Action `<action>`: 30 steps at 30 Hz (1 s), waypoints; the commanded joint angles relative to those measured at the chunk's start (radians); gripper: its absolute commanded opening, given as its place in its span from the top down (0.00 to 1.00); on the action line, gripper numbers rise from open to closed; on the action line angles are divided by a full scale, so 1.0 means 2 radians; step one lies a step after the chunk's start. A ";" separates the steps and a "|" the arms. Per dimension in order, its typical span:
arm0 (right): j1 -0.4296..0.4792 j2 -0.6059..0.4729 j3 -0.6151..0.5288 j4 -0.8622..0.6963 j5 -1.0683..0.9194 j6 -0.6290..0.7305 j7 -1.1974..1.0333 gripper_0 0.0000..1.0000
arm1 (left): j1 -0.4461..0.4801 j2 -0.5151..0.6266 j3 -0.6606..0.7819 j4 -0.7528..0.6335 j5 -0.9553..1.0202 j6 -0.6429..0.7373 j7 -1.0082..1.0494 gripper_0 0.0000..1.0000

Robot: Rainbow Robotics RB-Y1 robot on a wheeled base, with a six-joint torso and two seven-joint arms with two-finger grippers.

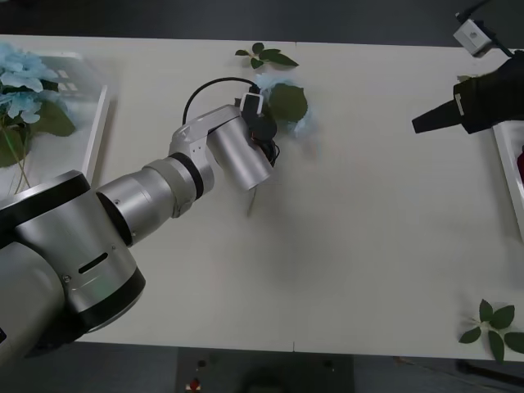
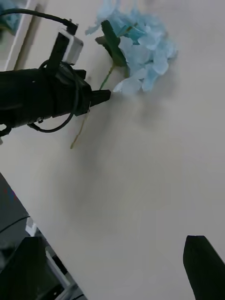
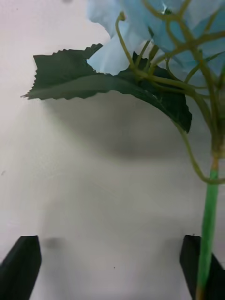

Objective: Put the red flowers into the right box and the blue flowers into the left box

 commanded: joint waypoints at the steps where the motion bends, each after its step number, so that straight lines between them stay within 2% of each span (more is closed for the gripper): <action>1: 0.010 -0.012 -0.004 -0.009 0.004 -0.010 0.139 0.14 | -0.019 0.001 0.003 -0.012 -0.004 -0.002 0.013 1.00; 7: 0.019 -0.013 -0.004 -0.003 0.026 -0.027 0.381 0.14 | -0.019 0.000 0.003 -0.013 -0.004 -0.002 0.013 1.00; 9: 0.019 -0.013 -0.004 0.003 0.023 -0.027 0.429 0.14 | -0.018 0.000 0.003 -0.013 -0.004 -0.002 0.013 1.00; 20: 0.023 0.045 -0.004 0.032 0.035 -0.027 0.429 0.15 | -0.005 0.009 0.003 -0.028 -0.004 -0.020 0.012 1.00; 24: 0.023 0.059 -0.004 0.032 0.055 -0.021 0.429 0.14 | -0.005 0.038 0.003 -0.075 0.039 -0.015 -0.006 1.00; 30: 0.029 0.070 -0.003 0.032 0.083 -0.011 0.429 0.15 | -0.005 0.108 0.003 -0.186 0.133 0.040 -0.051 1.00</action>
